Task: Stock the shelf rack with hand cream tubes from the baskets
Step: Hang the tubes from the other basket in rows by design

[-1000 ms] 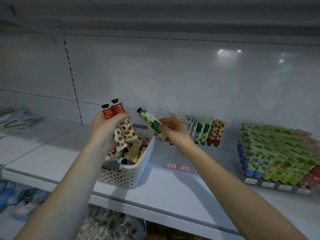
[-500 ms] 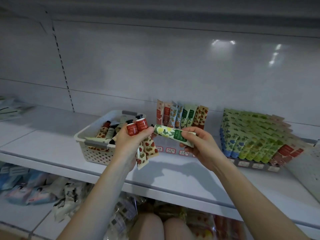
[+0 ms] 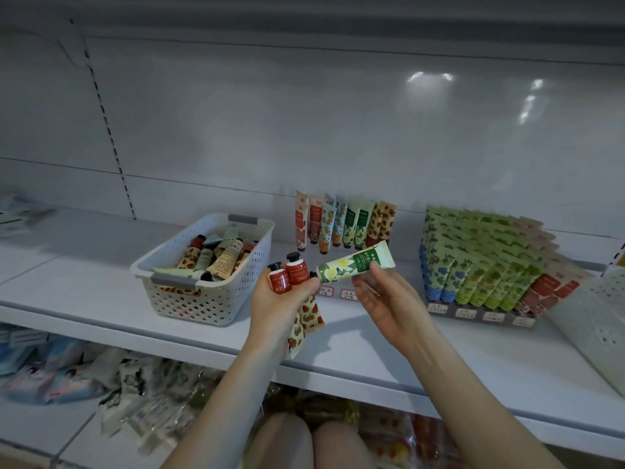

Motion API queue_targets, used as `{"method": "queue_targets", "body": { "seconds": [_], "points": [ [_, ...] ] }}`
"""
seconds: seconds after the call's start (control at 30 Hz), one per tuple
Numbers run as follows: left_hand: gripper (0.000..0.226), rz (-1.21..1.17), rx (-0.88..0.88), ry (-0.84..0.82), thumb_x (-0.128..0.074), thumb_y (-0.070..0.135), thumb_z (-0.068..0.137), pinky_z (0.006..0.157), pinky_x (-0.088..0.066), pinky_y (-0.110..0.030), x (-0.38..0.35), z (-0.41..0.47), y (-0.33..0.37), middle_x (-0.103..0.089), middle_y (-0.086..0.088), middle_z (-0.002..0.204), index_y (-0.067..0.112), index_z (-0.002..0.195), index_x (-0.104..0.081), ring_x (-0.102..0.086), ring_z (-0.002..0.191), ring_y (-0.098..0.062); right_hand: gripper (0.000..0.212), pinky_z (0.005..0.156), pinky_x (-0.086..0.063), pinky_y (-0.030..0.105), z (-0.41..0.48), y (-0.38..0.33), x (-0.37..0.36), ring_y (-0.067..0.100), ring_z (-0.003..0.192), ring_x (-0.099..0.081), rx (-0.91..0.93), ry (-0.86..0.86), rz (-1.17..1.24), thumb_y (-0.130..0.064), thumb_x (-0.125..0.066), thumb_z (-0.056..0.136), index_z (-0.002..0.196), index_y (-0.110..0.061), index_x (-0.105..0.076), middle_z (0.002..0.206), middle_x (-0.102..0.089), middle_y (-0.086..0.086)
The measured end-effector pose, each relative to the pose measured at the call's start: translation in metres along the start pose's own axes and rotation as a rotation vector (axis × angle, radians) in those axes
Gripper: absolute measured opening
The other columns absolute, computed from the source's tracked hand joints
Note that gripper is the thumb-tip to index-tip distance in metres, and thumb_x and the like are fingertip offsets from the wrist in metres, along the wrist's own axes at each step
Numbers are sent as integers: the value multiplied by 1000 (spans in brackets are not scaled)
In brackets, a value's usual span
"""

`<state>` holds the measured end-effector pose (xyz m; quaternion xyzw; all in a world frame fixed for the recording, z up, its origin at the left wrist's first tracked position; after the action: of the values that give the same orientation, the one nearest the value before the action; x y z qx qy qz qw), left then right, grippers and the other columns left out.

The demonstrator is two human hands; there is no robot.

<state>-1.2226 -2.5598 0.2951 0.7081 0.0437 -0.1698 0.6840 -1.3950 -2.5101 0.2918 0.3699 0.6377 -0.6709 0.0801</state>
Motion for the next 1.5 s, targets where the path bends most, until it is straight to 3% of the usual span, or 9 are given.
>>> {"method": "queue_targets", "body": {
  "seconds": [0.13, 0.23, 0.33, 0.53, 0.67, 0.77, 0.87, 1.1, 1.5],
  "points": [
    [25, 17, 20, -6, -76, 9, 74, 59, -54, -36, 0, 4, -11, -69, -16, 97, 17, 91, -59, -66, 91, -30, 6, 66, -57, 20, 5, -19, 3, 14, 70, -70, 124, 8, -147, -7, -57, 87, 87, -3, -61, 80, -71, 8],
    [20, -6, 30, 20, -72, 9, 78, 73, -56, -45, 8, 11, -16, -70, -12, 89, 15, 93, -60, -67, 91, -29, 1, 69, -57, 20, 17, -56, 9, 14, 69, -68, 297, 112, -368, -6, -61, 86, 86, -7, -61, 82, -68, 9],
    [21, -37, 27, 31, -69, 9, 82, 59, -53, -31, 14, 19, -16, -70, -4, 78, 13, 100, -58, -67, 83, -23, 10, 74, -54, 28, 39, -96, 7, 20, 73, -66, 482, 238, -750, -12, -64, 86, 76, -9, -62, 79, -68, 10],
    [20, -51, 28, 33, -67, 10, 84, 44, -49, -19, 16, 30, -18, -68, -3, 78, 12, 101, -56, -65, 74, -17, 28, 50, -34, 22, 86, -121, -14, 17, 63, -51, 638, 301, -1172, -17, -60, 86, 71, 7, -61, 75, -66, 24],
    [23, -26, 13, 34, -67, 12, 83, 49, -50, -21, 19, 38, -22, -69, 3, 72, 9, 103, -57, -67, 68, -10, 32, 51, -29, 24, 107, -101, -25, 17, 60, -44, 610, 224, -1303, -15, -58, 88, 78, 15, -58, 65, -55, 21],
    [32, -6, 24, 25, -68, 15, 83, 62, -50, -30, 19, 43, -28, -71, -2, 81, 6, 112, -56, -67, 81, -20, 32, 52, -28, 26, 119, -88, -29, 19, 62, -44, 574, 196, -1378, -14, -56, 89, 79, 16, -57, 71, -57, 31],
    [32, -10, 35, 30, -68, 15, 83, 65, -50, -33, 20, 47, -32, -71, -3, 84, 9, 112, -56, -68, 85, -23, 31, 52, -24, 27, 127, -79, -33, 19, 63, -41, 547, 166, -1427, -12, -55, 90, 72, 13, -51, 65, -48, 19],
    [27, -12, 73, 2, -66, 13, 84, 50, -51, -23, 19, 50, -38, -72, -2, 81, 9, 109, -57, -69, 67, -11, 39, 47, -21, 26, 141, -67, -31, 12, 49, -29, 506, 143, -1486, -11, -54, 91, 57, -9, -35, 52, -34, 4],
    [21, 12, 77, 15, -68, 16, 83, 59, -50, -29, 17, 51, -44, -73, -2, 81, 14, 102, -58, -69, 71, -14, 31, 46, -26, 22, 152, -65, -31, 10, 50, -35, 461, 175, -1589, -12, -51, 93, 64, -5, -44, 54, -39, 1]
  ]
}}
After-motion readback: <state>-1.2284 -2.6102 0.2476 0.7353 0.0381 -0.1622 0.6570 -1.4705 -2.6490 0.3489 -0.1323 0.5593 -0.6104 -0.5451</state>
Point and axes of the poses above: each hand's wrist, its own z-axis towards the middle knuckle, its own x-axis out of the back of the hand, y = z × x, the point moved 10 cm from there along z, towards the middle knuckle
